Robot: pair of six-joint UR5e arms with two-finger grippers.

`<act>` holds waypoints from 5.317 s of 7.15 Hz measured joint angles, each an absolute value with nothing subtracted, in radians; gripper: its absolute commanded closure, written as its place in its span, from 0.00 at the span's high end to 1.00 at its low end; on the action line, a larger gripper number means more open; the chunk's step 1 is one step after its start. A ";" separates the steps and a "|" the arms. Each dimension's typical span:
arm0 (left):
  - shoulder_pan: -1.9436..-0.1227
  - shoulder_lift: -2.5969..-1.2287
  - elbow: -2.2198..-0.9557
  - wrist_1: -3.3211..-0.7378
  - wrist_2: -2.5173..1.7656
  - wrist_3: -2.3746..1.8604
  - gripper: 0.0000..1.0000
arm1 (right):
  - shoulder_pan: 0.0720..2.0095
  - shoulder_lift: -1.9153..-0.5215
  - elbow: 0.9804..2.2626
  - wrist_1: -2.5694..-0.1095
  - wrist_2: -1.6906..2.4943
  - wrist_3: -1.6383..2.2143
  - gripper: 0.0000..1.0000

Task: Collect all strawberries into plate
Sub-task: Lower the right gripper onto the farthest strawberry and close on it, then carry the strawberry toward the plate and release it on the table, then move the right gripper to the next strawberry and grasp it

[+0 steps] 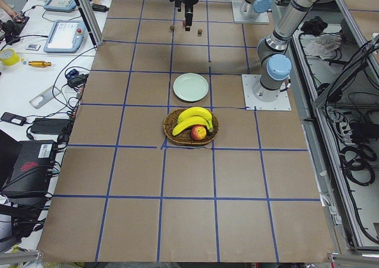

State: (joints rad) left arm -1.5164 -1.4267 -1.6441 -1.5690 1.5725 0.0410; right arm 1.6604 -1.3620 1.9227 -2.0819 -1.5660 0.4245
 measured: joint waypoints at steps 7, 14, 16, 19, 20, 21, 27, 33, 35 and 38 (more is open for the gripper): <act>-1.516 -1.426 -1.646 -1.570 1.573 0.058 1.00 | 1.658 -1.264 2.046 -2.266 -1.578 0.433 0.37; -1.516 -1.424 -1.644 -1.569 1.574 0.061 1.00 | 1.654 -1.279 1.975 -2.211 -1.521 0.452 0.00; -1.516 -1.424 -1.644 -1.569 1.575 0.061 1.00 | 1.712 -1.289 1.871 -2.124 -1.420 0.549 0.00; -1.516 -1.424 -1.643 -1.569 1.575 0.061 1.00 | 1.855 -1.237 1.827 -2.164 -1.332 0.744 0.00; -1.515 -1.424 -1.643 -1.569 1.575 0.061 1.00 | 1.901 -1.203 1.825 -2.217 -1.316 0.809 0.00; -1.515 -1.424 -1.643 -1.569 1.575 0.061 1.00 | 1.939 -1.170 1.824 -2.268 -1.308 0.862 0.00; -1.514 -1.424 -1.643 -1.569 1.578 0.063 1.00 | 1.972 -1.145 1.828 -2.305 -1.265 0.894 1.00; -1.526 -1.455 -1.663 -1.514 1.575 -0.023 1.00 | 1.775 -1.217 1.836 -2.249 -1.535 0.894 0.99; -1.560 -1.494 -1.671 -1.485 1.566 -0.152 1.00 | 1.732 -1.185 1.838 -2.247 -1.522 1.126 0.98; -1.588 -1.542 -1.671 -1.428 1.523 -0.195 1.00 | 1.725 -1.141 1.826 -2.249 -1.495 1.256 0.93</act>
